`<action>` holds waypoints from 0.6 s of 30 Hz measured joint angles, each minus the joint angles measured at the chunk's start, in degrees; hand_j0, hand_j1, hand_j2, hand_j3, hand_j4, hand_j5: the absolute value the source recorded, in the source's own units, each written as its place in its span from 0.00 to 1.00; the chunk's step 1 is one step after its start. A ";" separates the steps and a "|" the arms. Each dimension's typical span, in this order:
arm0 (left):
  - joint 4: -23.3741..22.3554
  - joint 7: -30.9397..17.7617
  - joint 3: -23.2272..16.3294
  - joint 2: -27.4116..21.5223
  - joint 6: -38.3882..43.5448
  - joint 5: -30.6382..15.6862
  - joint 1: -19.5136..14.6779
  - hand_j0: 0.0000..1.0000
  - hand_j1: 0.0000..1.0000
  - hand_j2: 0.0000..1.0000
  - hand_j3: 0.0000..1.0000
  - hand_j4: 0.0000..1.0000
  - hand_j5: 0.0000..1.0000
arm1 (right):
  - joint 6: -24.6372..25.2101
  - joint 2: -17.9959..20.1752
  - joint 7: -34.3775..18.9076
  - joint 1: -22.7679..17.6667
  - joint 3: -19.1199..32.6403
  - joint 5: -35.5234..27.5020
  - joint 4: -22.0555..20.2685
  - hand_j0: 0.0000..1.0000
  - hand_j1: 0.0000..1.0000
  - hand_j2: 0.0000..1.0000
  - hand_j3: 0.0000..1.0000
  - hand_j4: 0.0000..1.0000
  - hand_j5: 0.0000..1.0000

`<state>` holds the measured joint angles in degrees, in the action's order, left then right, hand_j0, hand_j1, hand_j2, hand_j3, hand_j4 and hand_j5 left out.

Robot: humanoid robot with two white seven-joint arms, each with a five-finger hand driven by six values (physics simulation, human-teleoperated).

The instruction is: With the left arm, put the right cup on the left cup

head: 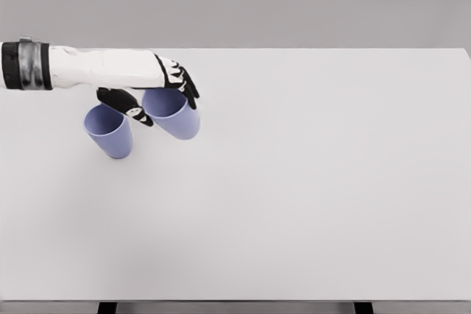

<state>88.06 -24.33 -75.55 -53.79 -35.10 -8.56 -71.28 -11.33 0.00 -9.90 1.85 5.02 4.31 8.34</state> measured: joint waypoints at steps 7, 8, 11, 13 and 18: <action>3.58 -0.04 0.03 -7.94 -0.01 -2.48 -4.40 0.60 0.60 0.60 0.60 0.60 0.60 | 0.00 0.00 -0.01 0.00 0.01 0.03 0.00 1.00 1.00 1.00 1.00 1.00 1.00; 3.75 -0.06 0.03 -8.79 -0.03 -2.60 -5.09 0.60 0.60 0.60 0.60 0.60 0.60 | 0.00 0.00 -0.01 0.00 0.01 0.02 0.00 1.00 1.00 1.00 1.00 1.00 1.00; 3.95 -0.07 0.02 -11.19 -0.03 -2.84 -5.62 0.61 0.61 0.61 0.61 0.61 0.61 | 0.01 0.00 -0.02 0.00 0.00 0.02 -0.02 1.00 1.00 1.00 1.00 1.00 1.00; 4.00 -0.08 -0.01 -12.40 -0.04 -2.89 -5.62 0.61 0.61 0.61 0.61 0.61 0.61 | 0.01 0.00 -0.02 0.00 0.00 0.02 -0.02 1.00 1.00 1.00 1.00 1.00 1.00; 4.04 -0.54 -0.29 -15.36 -0.05 -2.71 -5.62 0.61 0.61 0.61 0.61 0.61 0.61 | 0.00 0.00 -0.01 0.00 0.01 0.01 0.00 1.00 1.00 1.00 1.00 1.00 1.00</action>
<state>92.10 -24.87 -75.84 -69.16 -35.15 -11.27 -76.90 -11.33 0.00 -9.91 1.85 5.02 4.32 8.33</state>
